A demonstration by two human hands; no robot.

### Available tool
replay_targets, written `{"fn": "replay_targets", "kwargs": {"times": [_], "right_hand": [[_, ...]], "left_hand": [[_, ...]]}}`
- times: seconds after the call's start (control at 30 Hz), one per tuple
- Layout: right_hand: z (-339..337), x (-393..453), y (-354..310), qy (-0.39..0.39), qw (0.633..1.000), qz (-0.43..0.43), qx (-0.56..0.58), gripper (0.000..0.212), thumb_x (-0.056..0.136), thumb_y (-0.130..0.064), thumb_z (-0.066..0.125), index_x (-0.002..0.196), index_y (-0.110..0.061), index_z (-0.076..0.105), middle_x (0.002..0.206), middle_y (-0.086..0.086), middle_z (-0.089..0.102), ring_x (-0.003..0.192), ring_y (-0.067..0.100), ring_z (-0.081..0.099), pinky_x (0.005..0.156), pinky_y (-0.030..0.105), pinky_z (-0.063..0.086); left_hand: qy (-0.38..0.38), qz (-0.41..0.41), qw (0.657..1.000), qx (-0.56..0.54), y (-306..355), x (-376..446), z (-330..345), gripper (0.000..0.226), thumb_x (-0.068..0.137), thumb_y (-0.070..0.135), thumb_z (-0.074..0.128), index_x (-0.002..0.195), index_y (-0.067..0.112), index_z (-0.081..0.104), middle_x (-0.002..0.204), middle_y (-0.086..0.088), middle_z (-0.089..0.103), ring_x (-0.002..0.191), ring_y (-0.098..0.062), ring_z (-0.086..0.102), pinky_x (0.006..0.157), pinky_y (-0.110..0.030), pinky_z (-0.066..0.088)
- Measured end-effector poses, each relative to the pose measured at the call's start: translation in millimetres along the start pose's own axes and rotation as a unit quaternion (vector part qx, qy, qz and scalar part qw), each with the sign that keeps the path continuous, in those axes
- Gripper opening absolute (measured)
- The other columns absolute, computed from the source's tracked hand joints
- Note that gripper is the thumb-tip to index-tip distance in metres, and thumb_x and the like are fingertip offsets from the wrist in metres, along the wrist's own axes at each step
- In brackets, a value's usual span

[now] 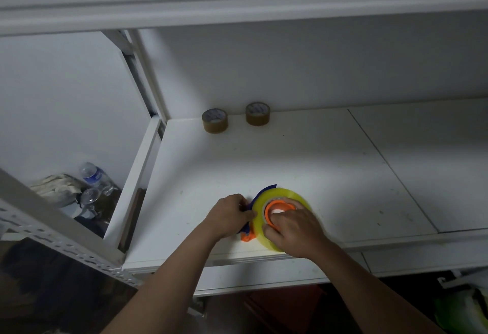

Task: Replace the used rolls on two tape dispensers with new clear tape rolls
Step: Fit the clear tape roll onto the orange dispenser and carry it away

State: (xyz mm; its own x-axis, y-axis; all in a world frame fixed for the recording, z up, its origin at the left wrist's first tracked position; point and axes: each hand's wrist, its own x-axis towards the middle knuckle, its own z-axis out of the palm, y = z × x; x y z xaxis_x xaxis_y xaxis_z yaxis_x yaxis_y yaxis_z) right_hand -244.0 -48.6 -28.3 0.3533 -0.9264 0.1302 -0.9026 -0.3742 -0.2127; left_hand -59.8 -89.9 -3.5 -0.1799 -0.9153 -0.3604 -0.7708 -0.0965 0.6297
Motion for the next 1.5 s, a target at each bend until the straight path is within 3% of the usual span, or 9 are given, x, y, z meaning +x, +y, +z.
{"fn": "replay_targets", "kwargs": {"times": [0.33,0.47,0.57,0.63,0.77,0.87,1.17,1.33,1.5], "right_hand": [[8.4,1.4,3.6,0.026,1.000,-0.011,-0.004,0.046,0.088,-0.050,0.034,0.069,-0.020,0.063,0.069,0.001,0.067,0.083,0.019,0.063,0.110,0.035,0.029],[6.8,-0.1,3.4,0.020,1.000,-0.012,0.004,0.048,0.088,-0.052,0.031,0.075,-0.021,0.066,0.076,0.001,0.070,0.091,0.018,0.062,0.110,0.033,0.026],[4.3,-1.2,3.0,0.025,1.000,-0.016,0.008,0.047,0.089,-0.051,0.033,0.073,-0.021,0.065,0.072,0.002,0.068,0.090,0.019,0.062,0.109,0.034,0.029],[3.0,-1.8,3.0,0.027,1.000,-0.014,0.007,0.048,0.088,-0.051,0.032,0.073,-0.020,0.065,0.073,0.002,0.068,0.093,0.020,0.062,0.108,0.031,0.027],[1.5,-2.3,3.2,0.026,1.000,-0.014,0.001,0.049,0.087,-0.053,0.030,0.076,-0.020,0.065,0.075,0.002,0.068,0.098,0.020,0.060,0.107,0.029,0.026],[1.9,-2.1,3.8,0.021,1.000,-0.022,0.001,0.051,0.087,-0.054,0.030,0.080,-0.020,0.066,0.081,0.001,0.070,0.103,0.019,0.059,0.108,0.031,0.027],[10.1,-1.1,8.1,0.062,0.997,-0.037,0.033,0.032,0.083,-0.044,0.046,0.065,-0.020,0.058,0.067,-0.005,0.061,0.076,0.015,0.057,0.105,0.038,0.037],[14.3,-2.4,9.0,0.253,0.956,0.077,0.129,0.020,0.078,-0.034,0.049,0.083,-0.016,0.058,0.088,0.000,0.058,0.089,0.023,0.050,0.092,0.039,0.037],[6.3,8.4,8.3,0.254,0.841,0.300,0.371,0.041,0.082,-0.036,0.046,0.116,-0.014,0.052,0.116,-0.001,0.050,0.113,0.020,0.044,0.095,0.036,0.037]], "left_hand": [[0.000,0.048,0.997,0.060,8.0,1.4,3.7,0.027,0.097,0.021,0.046,0.114,0.012,0.065,0.105,-0.008,0.070,0.088,-0.022,0.061,0.075,-0.026,0.044],[-0.014,0.075,0.997,-0.031,6.3,-3.1,5.4,0.027,0.092,0.009,0.044,0.109,0.013,0.065,0.096,-0.009,0.071,0.083,-0.026,0.066,0.079,-0.036,0.055],[-0.006,0.059,0.991,-0.122,7.0,-3.4,7.2,0.033,0.092,0.007,0.049,0.119,0.023,0.058,0.116,-0.001,0.065,0.097,-0.020,0.064,0.090,-0.037,0.053],[0.062,0.019,0.995,-0.075,7.9,-0.7,5.1,0.038,0.092,0.022,0.057,0.130,0.019,0.053,0.128,-0.003,0.060,0.110,-0.020,0.060,0.091,-0.030,0.048],[0.052,-0.034,0.990,0.127,4.1,2.1,-0.5,0.042,0.088,0.052,0.053,0.071,0.014,0.054,0.071,-0.001,0.060,0.074,-0.022,0.059,0.064,-0.029,0.045],[-0.010,-0.026,0.985,0.173,6.7,1.9,3.6,0.045,0.095,0.046,0.044,0.080,0.009,0.066,0.082,-0.006,0.071,0.081,-0.024,0.067,0.072,-0.031,0.050],[0.000,0.018,0.980,0.196,13.5,5.9,5.9,0.030,0.097,0.028,0.038,0.093,0.009,0.061,0.102,-0.013,0.070,0.096,-0.030,0.063,0.074,-0.031,0.045],[-0.018,-0.002,0.990,0.139,13.8,5.1,-0.2,0.026,0.094,0.026,0.040,0.076,0.015,0.054,0.094,-0.012,0.072,0.089,-0.028,0.065,0.074,-0.032,0.049],[-0.020,-0.020,0.996,0.082,12.8,5.2,-5.9,0.031,0.095,0.023,0.042,0.066,0.017,0.052,0.091,-0.012,0.072,0.075,-0.021,0.057,0.069,-0.026,0.042]]}}
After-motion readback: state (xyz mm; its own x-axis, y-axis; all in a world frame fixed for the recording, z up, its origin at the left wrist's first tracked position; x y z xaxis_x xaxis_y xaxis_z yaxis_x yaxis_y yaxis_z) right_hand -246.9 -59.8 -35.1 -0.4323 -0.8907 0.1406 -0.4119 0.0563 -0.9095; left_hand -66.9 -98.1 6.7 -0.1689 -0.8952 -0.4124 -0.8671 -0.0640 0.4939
